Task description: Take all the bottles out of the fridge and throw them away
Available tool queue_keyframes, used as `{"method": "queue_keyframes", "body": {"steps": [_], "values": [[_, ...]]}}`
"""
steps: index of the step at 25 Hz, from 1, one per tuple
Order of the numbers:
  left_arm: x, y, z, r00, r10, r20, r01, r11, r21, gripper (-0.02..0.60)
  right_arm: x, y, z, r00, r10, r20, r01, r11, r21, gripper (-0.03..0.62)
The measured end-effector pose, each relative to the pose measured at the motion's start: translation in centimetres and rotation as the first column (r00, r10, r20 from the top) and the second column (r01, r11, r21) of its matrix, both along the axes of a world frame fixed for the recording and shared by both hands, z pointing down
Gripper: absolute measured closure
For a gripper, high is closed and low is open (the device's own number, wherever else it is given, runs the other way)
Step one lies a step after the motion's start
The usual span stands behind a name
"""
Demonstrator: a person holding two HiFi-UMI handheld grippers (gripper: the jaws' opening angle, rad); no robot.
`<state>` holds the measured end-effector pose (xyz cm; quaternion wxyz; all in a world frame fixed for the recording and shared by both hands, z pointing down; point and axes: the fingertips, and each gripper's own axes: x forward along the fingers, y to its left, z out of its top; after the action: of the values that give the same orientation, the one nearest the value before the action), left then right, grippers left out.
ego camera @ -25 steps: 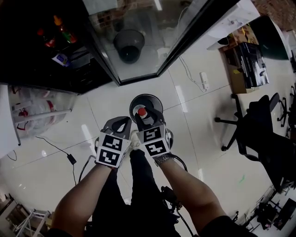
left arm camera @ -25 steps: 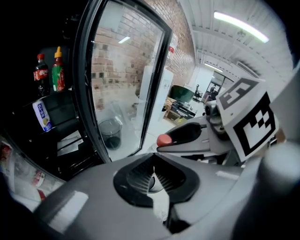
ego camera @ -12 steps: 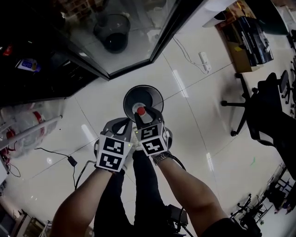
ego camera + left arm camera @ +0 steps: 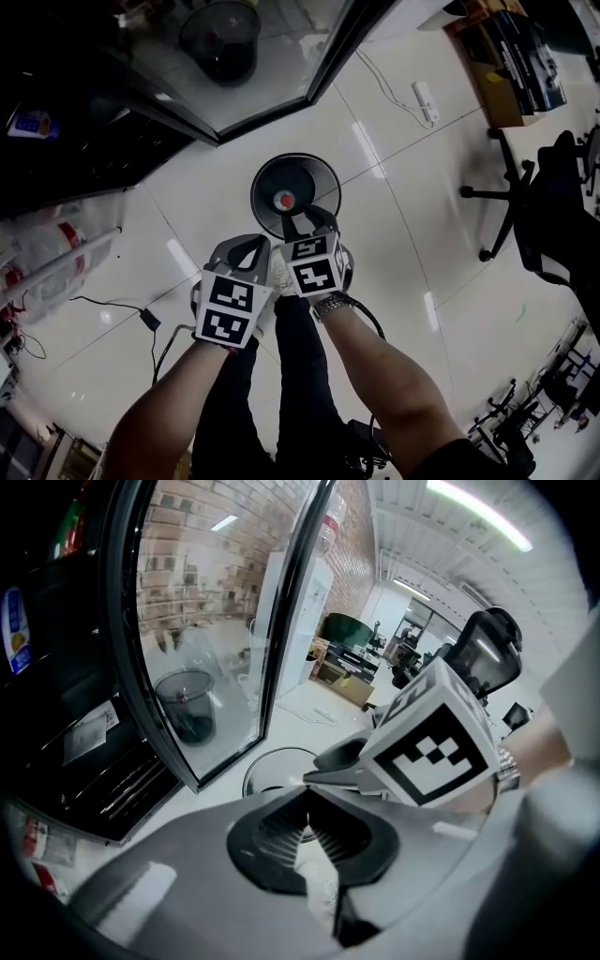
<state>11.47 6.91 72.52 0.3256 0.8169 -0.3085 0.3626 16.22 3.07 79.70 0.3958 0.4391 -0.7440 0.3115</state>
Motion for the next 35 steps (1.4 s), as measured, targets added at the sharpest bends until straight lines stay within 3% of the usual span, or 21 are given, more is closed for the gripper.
{"method": "queue_keyframes", "body": {"steps": [15, 23, 29, 35], "values": [[-1.4, -0.7, -1.9, 0.999, -0.051, 0.01, 0.051, 0.999, 0.014, 0.578, -1.5, 1.7, -1.7, 0.999, -0.033, 0.028, 0.033, 0.999, -0.031, 0.465], [-3.4, -1.4, -4.7, 0.993, -0.108, 0.043, 0.106, 0.994, 0.038, 0.578, -3.2, 2.1, -5.7, 0.994, -0.091, 0.064, 0.093, 0.995, -0.022, 0.465], [-5.8, -2.8, -7.3, 0.98, -0.188, 0.061, 0.183, 0.98, 0.082, 0.578, -4.9, 1.0, -9.6, 0.984, -0.156, 0.081, 0.155, 0.988, 0.022, 0.465], [-8.7, -4.1, -12.3, 0.949, -0.305, 0.073, 0.293, 0.945, 0.143, 0.578, -8.1, -1.7, -16.9, 0.956, -0.267, 0.124, 0.251, 0.96, 0.127, 0.465]]}}
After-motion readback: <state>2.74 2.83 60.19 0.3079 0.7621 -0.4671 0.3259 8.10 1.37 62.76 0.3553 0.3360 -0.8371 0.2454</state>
